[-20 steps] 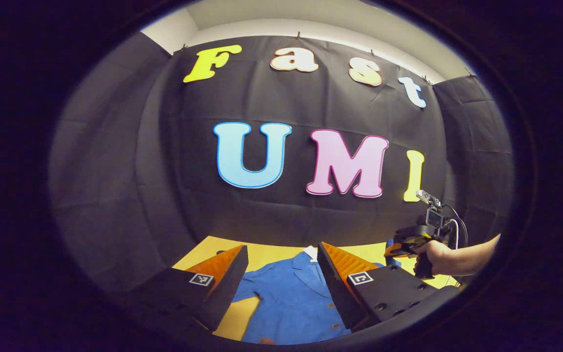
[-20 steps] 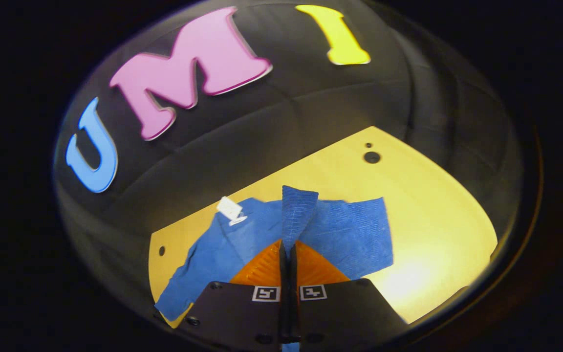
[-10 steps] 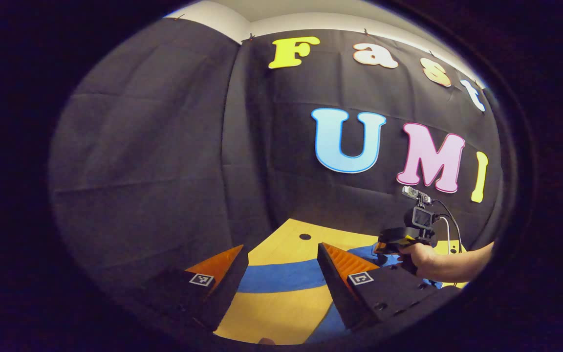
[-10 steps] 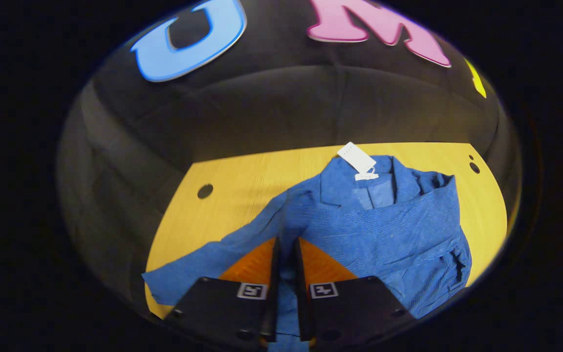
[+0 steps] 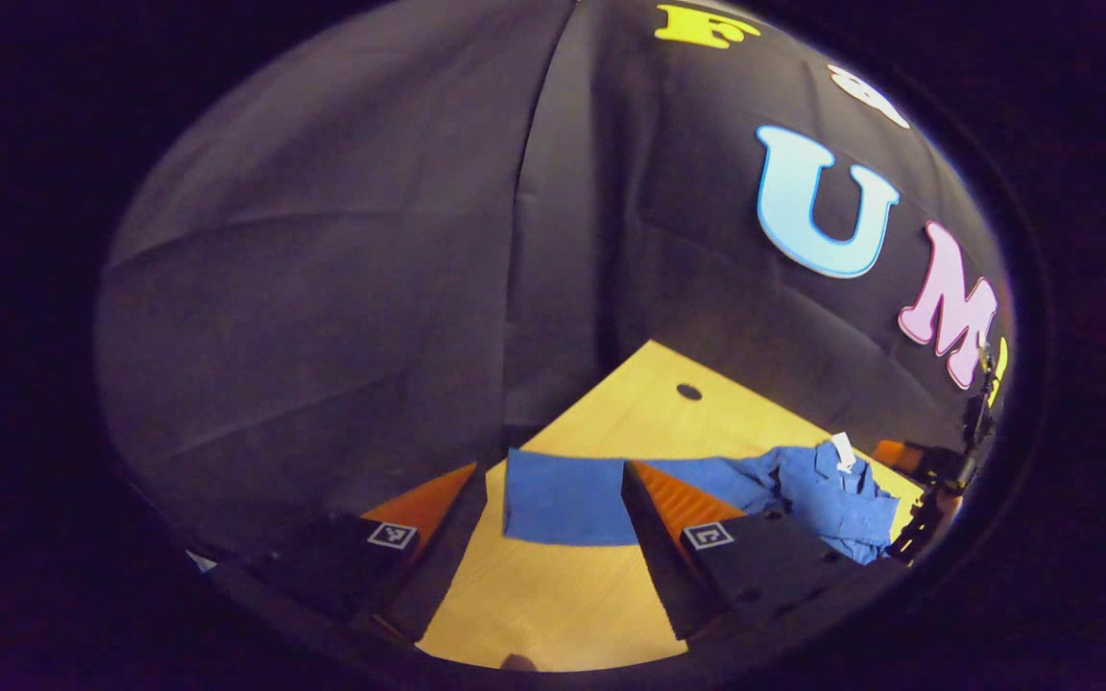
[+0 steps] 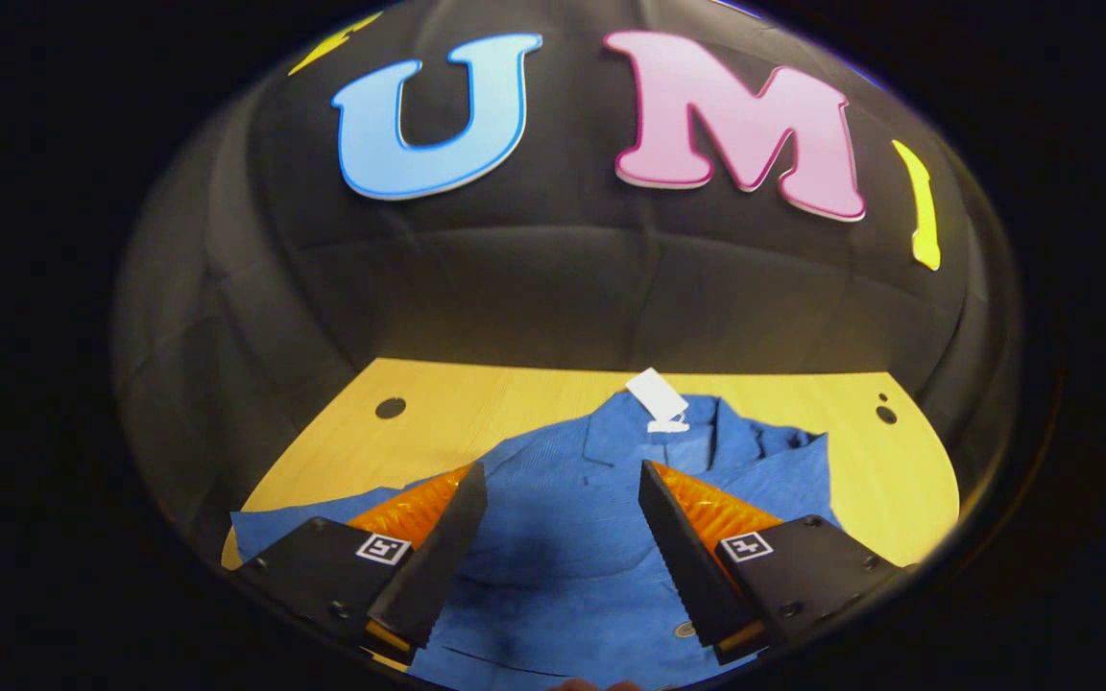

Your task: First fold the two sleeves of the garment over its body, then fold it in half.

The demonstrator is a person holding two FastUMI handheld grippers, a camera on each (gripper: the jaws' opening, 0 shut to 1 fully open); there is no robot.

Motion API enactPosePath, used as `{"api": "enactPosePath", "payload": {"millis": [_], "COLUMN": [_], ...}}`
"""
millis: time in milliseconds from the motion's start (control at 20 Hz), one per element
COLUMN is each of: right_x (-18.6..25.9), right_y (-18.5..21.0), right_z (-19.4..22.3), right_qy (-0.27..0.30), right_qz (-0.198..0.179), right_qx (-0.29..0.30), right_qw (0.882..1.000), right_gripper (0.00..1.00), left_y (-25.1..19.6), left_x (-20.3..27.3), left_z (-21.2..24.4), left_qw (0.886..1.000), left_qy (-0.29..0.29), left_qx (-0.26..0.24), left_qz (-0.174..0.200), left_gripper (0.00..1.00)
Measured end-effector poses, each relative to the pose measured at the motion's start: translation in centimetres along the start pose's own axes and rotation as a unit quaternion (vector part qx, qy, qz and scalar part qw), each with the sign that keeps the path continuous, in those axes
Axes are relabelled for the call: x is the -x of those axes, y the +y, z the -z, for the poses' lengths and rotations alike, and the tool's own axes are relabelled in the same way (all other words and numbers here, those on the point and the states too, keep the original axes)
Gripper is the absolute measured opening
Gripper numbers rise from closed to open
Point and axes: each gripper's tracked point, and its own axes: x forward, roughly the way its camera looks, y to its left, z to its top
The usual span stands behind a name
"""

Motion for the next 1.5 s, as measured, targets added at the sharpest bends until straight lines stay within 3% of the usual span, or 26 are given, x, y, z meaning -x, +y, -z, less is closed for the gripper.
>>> {"api": "enactPosePath", "payload": {"millis": [150,350,450,650,700,750,850,1050,1100,1150,1200,1500], "right_x": [2.5,5.4,6.4,8.1,8.5,8.7,9.3,9.2,9.3,9.3,9.3,9.7], "right_y": [-2.2,-3.9,-5.8,-8.5,-9.3,-10.1,-11.0,-12.5,-12.5,-12.7,-12.9,-15.7], "right_z": [-1.3,0.2,1.2,4.3,5.0,5.8,7.9,8.8,8.7,8.4,8.2,7.9], "right_qy": [-0.037,-0.025,-0.019,0.007,0.014,0.024,0.059,0.069,0.067,0.063,0.06,0.053], "right_qz": [0.006,-0.014,-0.005,-0.004,-0.001,0.003,0.003,0.002,0.0,-0.002,-0.003,0.011], "right_qx": [0.011,0.006,0.013,0.021,0.021,0.019,-0.003,-0.011,-0.013,-0.015,-0.017,-0.022], "right_qw": [0.999,1.0,1.0,1.0,1.0,1.0,0.998,0.998,0.998,0.998,0.998,0.998], "right_gripper": [1.0,1.0,1.0,1.0,1.0,1.0,1.0,1.0,0.92,1.0,1.0,1.0], "left_y": [0.3,0.4,0.2,0.5,0.5,0.4,-0.7,-3.1,-3.6,-3.8,-3.8,-7.6], "left_x": [-3.9,-7.1,-7.8,-9.0,-8.7,-8.8,-9.1,-10.5,-10.2,-9.9,-10.1,-8.3], "left_z": [0.5,1.2,2.0,1.8,2.2,2.5,2.1,2.8,2.8,2.5,2.8,0.7], "left_qw": [0.998,0.99,0.986,0.982,0.981,0.978,0.978,0.98,0.98,0.98,0.98,0.991], "left_qy": [0.065,0.126,0.151,0.159,0.161,0.171,0.17,0.165,0.167,0.163,0.166,0.126], "left_qx": [0.013,0.006,-0.001,-0.004,-0.009,-0.022,-0.031,-0.031,-0.029,-0.031,-0.03,-0.009], "left_qz": [-0.023,-0.054,-0.069,-0.097,-0.107,-0.119,-0.118,-0.109,-0.109,-0.106,-0.103,-0.047], "left_gripper": [0.88,0.84,0.84,0.84,0.8,0.84,0.82,0.31,0.19,0.07,0.0,0.0]}}
